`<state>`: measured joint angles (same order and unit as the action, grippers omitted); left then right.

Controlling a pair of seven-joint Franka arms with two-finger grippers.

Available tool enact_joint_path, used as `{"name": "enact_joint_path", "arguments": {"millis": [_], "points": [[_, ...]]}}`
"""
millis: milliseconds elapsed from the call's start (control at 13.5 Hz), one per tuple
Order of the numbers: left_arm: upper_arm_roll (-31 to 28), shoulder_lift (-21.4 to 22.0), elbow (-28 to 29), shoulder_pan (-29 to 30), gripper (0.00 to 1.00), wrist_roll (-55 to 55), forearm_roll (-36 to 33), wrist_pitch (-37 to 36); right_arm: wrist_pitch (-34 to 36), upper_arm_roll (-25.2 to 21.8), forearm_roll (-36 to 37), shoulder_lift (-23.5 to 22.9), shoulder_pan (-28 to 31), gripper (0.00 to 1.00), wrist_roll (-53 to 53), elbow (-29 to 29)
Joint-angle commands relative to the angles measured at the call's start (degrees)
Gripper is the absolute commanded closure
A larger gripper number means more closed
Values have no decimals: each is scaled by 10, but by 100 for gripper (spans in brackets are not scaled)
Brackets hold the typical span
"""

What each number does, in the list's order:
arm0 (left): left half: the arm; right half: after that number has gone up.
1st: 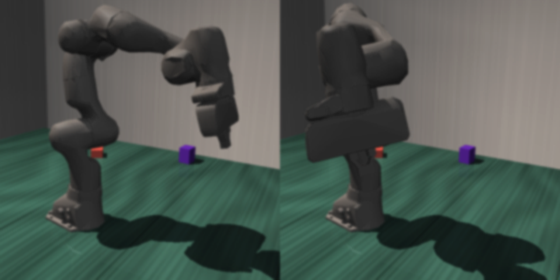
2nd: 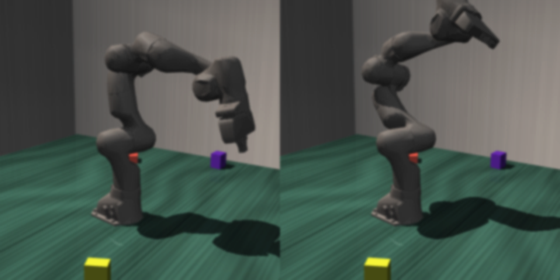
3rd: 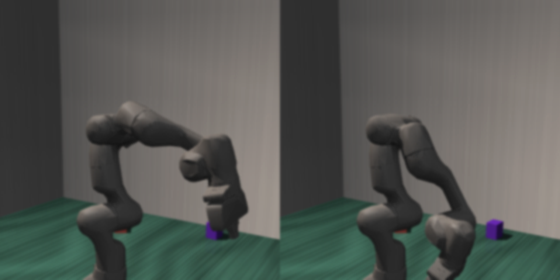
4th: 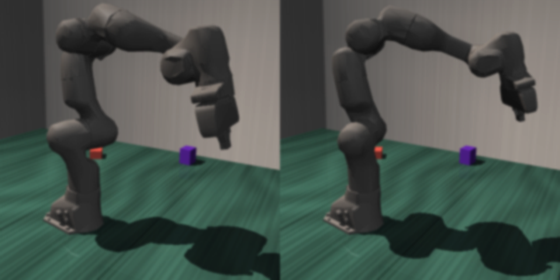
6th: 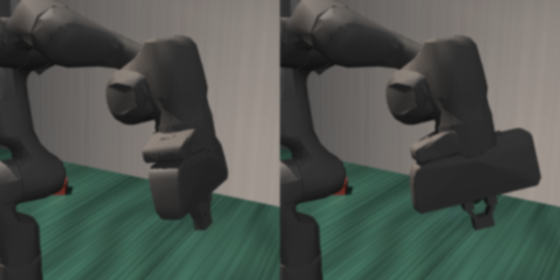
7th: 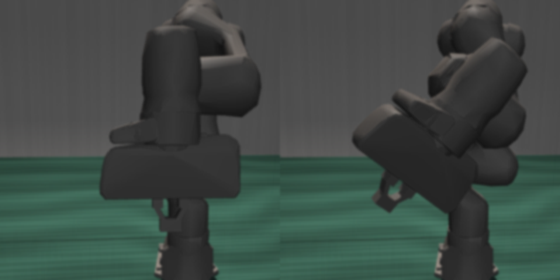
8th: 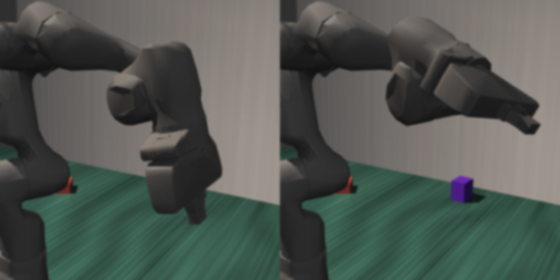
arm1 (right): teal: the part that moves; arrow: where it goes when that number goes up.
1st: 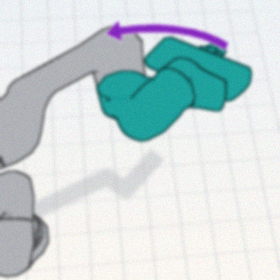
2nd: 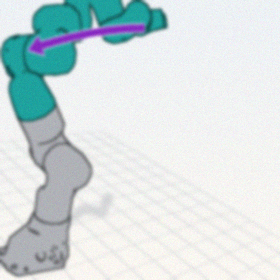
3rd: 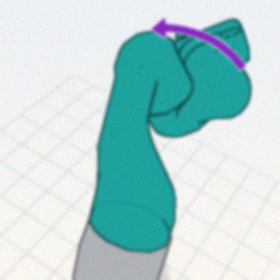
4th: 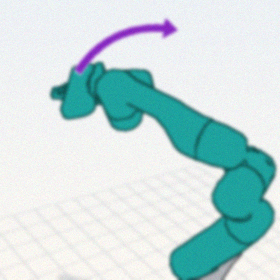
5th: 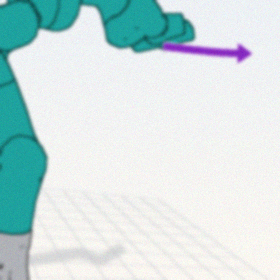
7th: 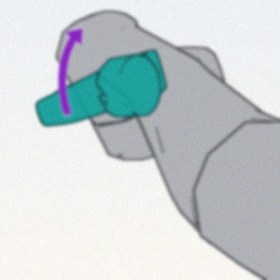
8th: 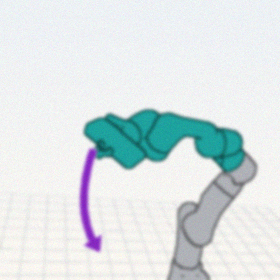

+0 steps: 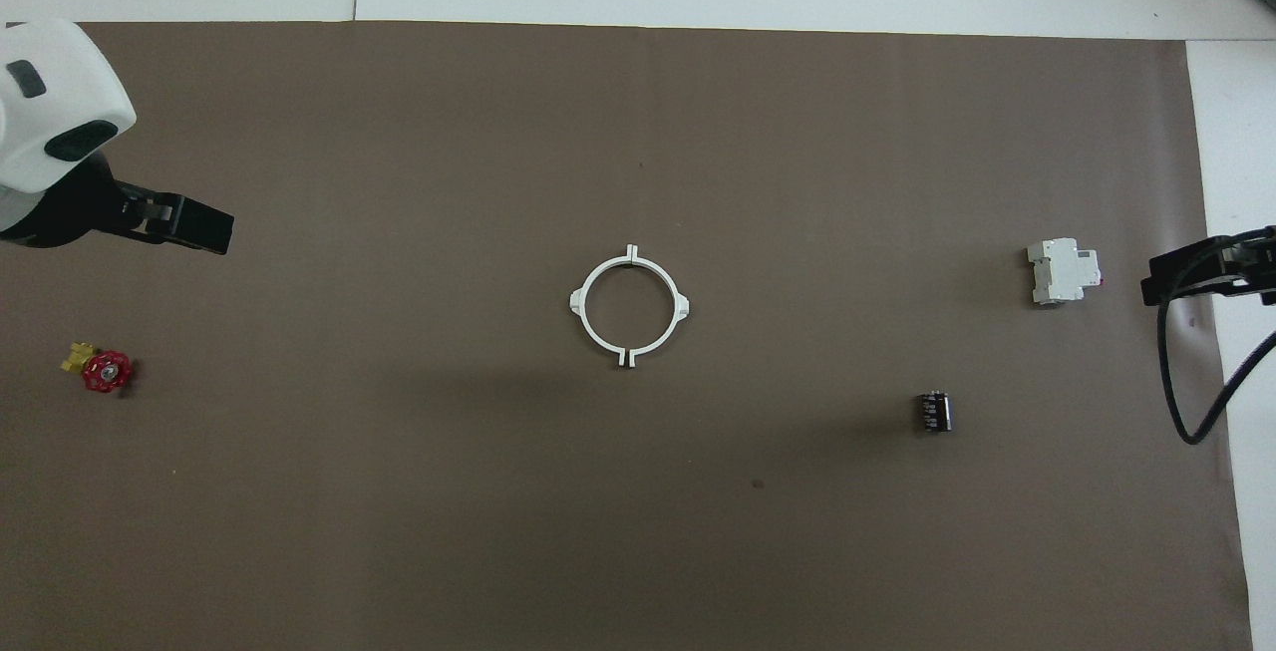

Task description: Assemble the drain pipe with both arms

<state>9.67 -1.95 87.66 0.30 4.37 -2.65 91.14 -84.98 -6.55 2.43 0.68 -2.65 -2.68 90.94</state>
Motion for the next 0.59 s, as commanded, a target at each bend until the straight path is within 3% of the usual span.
{"name": "enact_joint_path", "arguments": {"millis": [0,518], "points": [[-10,-8,-29,1,0,0,-3,-22,-3,1,-6,13,2,0,7,14],[-15,-9,-28,25,0,2,-17,-12,-3,1,-6,13,2,0,6,14]]}}
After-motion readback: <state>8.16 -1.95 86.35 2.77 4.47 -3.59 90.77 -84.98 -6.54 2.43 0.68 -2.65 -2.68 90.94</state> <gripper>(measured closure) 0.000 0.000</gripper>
